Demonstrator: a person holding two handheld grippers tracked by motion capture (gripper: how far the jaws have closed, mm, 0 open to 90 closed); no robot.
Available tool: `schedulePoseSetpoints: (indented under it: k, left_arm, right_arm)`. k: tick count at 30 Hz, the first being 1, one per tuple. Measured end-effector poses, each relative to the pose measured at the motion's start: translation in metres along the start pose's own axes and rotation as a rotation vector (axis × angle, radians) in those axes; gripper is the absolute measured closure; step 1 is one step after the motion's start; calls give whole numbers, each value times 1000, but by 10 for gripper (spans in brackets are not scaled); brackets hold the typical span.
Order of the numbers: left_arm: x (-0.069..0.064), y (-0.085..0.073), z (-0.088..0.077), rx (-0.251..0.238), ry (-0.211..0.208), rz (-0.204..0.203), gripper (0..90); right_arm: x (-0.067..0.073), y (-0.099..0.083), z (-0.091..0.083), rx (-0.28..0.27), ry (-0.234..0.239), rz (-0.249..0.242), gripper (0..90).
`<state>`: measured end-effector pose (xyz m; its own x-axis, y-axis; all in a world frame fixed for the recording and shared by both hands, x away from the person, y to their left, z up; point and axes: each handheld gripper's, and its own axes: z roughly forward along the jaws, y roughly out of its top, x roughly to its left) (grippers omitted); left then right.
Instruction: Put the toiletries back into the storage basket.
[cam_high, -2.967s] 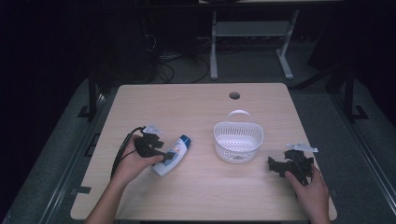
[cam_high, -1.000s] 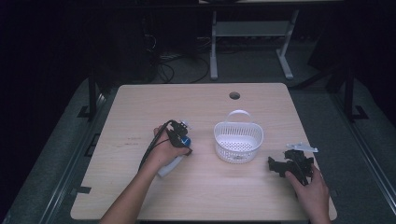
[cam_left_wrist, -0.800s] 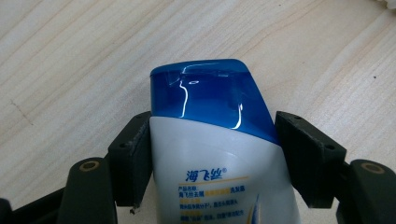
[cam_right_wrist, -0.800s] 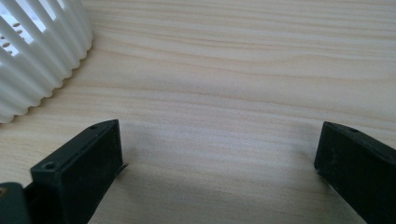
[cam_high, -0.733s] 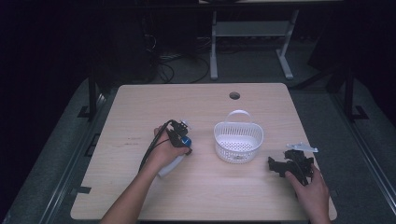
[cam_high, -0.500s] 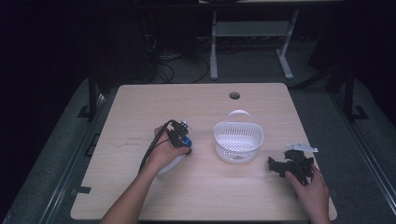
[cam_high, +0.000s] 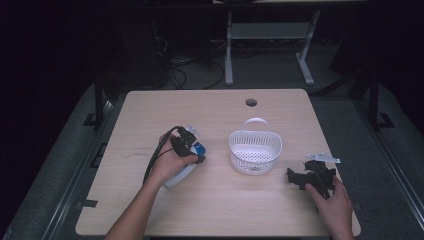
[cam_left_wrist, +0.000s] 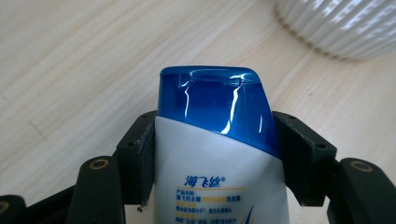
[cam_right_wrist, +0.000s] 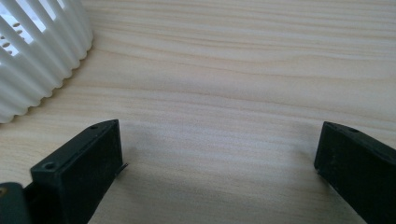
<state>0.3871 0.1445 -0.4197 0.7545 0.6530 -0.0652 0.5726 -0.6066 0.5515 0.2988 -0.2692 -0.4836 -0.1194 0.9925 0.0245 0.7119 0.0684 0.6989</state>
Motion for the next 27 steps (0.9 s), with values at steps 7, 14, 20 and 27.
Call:
schedulePoseSetpoints:
  k: [7,14,20,27]
  left_arm:
    - [3,-8,-20,-94,-42,-9,366]
    - [8,-17,-34,-153,-80,9,367]
    - [11,-21,-45,-208,-117,7,369]
    - [13,-24,-58,-267,-168,5,370]
  right_arm:
    - [0,0,0,0,0,0,4]
    - [0,0,0,0,0,0,4]
    - [0,0,0,0,0,0,4]
    - [0,0,0,0,0,0,4]
